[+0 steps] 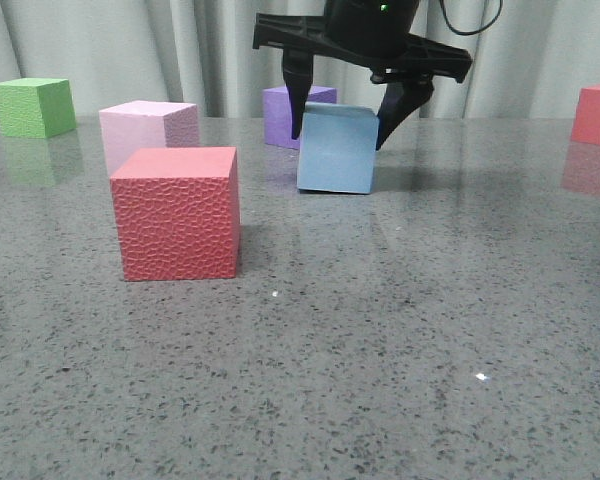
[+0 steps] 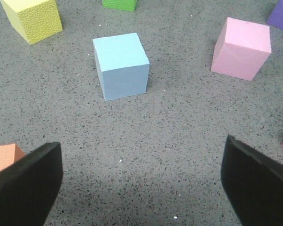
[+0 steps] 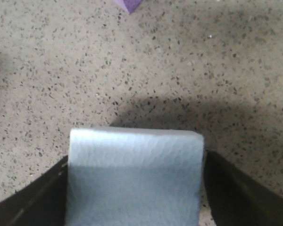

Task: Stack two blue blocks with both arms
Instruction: 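Carry the cube with the right gripper and lower it beside the purple cube, then open the right gripper and raise it away from the cube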

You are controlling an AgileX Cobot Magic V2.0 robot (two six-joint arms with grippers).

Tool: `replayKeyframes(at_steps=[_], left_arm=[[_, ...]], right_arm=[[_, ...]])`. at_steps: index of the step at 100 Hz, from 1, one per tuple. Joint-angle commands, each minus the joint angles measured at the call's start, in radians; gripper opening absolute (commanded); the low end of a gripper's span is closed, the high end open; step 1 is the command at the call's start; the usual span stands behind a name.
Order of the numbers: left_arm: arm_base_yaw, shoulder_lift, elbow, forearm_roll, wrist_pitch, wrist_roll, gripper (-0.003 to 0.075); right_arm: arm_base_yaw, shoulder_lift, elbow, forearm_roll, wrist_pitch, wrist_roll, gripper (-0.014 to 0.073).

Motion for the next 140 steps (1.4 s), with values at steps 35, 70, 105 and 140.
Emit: replayKeyframes(at_steps=[35, 70, 105, 140], left_arm=[[0.001, 0.007, -0.036, 0.003, -0.072, -0.009, 0.0637], [0.001, 0.007, -0.036, 0.003, -0.072, -0.009, 0.0638], [0.001, 0.007, -0.036, 0.003, -0.072, -0.009, 0.0638], [0.001, 0.007, -0.036, 0.003, -0.072, -0.009, 0.0638]], right_arm=[[0.002, -0.066, -0.036, -0.005, -0.067, -0.002, 0.0593], [0.002, -0.074, -0.183, -0.107, 0.095, -0.004, 0.0593], [-0.002, -0.171, -0.215, -0.135, 0.106, -0.157, 0.0592], [-0.104, -0.294, -0.113, -0.139, 0.095, -0.266, 0.0592]])
